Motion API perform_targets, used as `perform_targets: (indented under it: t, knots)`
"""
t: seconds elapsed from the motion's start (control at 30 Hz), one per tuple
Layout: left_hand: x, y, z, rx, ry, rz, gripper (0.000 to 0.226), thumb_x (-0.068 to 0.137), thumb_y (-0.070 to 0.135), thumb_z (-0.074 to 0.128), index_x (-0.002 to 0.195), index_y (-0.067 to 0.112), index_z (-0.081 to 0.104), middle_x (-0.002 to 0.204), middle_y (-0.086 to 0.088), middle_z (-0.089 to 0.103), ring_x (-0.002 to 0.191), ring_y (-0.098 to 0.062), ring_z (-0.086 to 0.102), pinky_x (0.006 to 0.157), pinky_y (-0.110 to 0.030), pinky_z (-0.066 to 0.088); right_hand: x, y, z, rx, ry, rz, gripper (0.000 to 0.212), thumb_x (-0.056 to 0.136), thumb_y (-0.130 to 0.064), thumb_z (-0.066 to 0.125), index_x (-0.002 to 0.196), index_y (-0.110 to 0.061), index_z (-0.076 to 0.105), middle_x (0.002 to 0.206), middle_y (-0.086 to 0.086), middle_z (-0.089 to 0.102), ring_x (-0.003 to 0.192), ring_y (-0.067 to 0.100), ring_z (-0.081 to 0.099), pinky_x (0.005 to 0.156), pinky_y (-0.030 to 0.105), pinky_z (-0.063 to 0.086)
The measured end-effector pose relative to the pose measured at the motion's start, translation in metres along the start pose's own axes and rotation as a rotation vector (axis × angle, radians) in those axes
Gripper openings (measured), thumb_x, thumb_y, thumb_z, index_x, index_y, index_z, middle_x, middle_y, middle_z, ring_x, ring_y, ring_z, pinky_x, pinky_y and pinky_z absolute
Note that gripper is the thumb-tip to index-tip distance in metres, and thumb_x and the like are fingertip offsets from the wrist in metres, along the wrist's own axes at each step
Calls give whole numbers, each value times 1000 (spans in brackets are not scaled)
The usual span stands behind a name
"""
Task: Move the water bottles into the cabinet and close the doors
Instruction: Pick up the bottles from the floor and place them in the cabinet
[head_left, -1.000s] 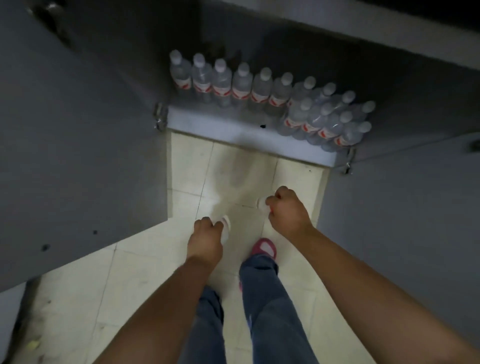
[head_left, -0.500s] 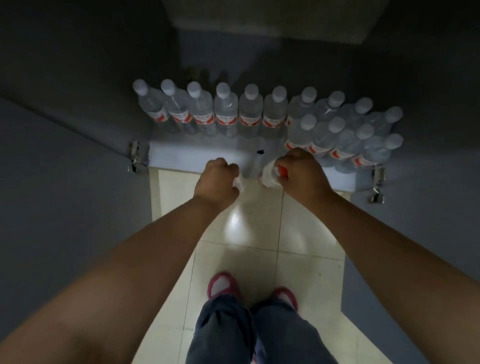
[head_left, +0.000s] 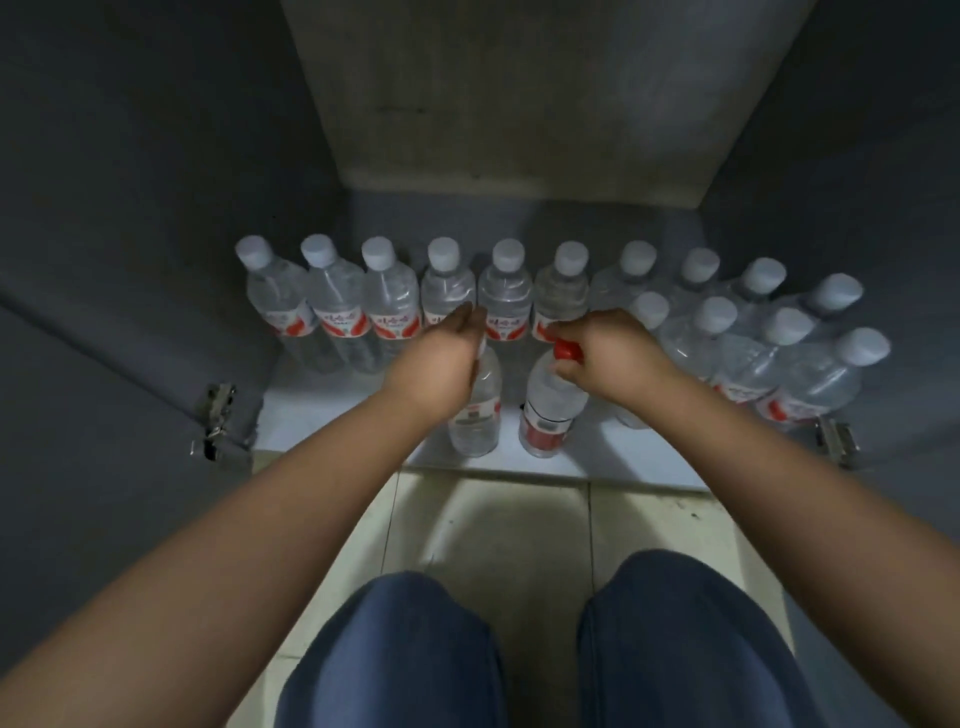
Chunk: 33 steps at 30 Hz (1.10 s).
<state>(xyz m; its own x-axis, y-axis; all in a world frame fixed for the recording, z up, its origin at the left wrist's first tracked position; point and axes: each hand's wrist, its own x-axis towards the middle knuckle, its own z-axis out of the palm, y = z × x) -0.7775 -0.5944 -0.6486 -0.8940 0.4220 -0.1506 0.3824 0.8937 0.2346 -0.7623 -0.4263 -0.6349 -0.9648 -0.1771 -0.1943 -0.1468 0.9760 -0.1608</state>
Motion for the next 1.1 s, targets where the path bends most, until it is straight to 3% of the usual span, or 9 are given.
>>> perform_targets:
  t: [0.1,0.2,0.4,0.6,0.7,0.83,0.93,1.03,1.1]
  knots:
    - [-10,-1,3,16,-6,-7,62,97,7,42,149,6,8,159,-16,8,142,-32,27,116,-38,29,-1,-4,-5,-10,-29,35,32,91,-20,53,120,-10,60,115,20,64,108,35,57,89,32,47]
    - [-19,-2,0,-2,-47,-12,62,98,7,39,150,9,5,160,-13,2,144,-31,23,116,-38,27,-7,-6,-9,-28,-34,90,30,92,-24,52,116,-6,60,113,21,64,106,34,58,86,33,47]
    - [-19,-4,-5,-40,-60,11,62,97,5,42,150,10,8,160,-10,4,145,-28,21,117,-34,24,0,-12,-9,-49,8,262,40,92,-37,52,105,0,62,111,20,64,102,32,62,69,28,38]
    - [-23,-7,-1,-80,-48,15,63,96,5,44,149,13,12,160,-9,9,145,-28,23,118,-36,25,-2,-20,-8,-34,-2,293,47,93,-45,48,108,-2,61,114,17,64,104,30,61,72,28,40]
    - [-24,-11,-3,-101,-41,7,63,96,6,45,150,14,12,160,-8,11,145,-27,23,118,-36,24,-5,-22,-13,-79,-30,273,48,93,-45,49,110,-1,60,114,17,63,106,30,61,81,31,48]
    - [-27,-12,-5,-96,-45,5,62,97,7,43,150,13,11,160,-8,12,143,-28,26,116,-35,26,-2,-19,-19,-91,-171,29,24,90,-11,52,111,-5,61,120,17,59,108,33,57,90,34,47]
    - [-28,-13,-5,-99,-42,-14,63,97,6,43,150,13,10,160,-8,10,144,-27,26,117,-35,26,-1,-12,-24,-125,-265,-71,31,84,3,53,111,-9,62,125,16,58,110,31,57,94,38,49]
    - [-27,-14,-4,-102,-33,-23,62,97,6,42,150,13,10,160,-8,11,143,-28,27,116,-36,27,-7,-9,-25,-161,-217,-132,38,89,-11,55,128,-9,53,135,11,52,119,28,52,98,33,45]
    - [-28,-12,-2,-102,-30,-13,62,96,6,43,149,12,12,159,-8,13,142,-29,30,116,-37,29,-11,-11,-23,-181,-170,-58,42,94,-30,51,130,-8,48,129,15,55,114,29,55,88,32,45]
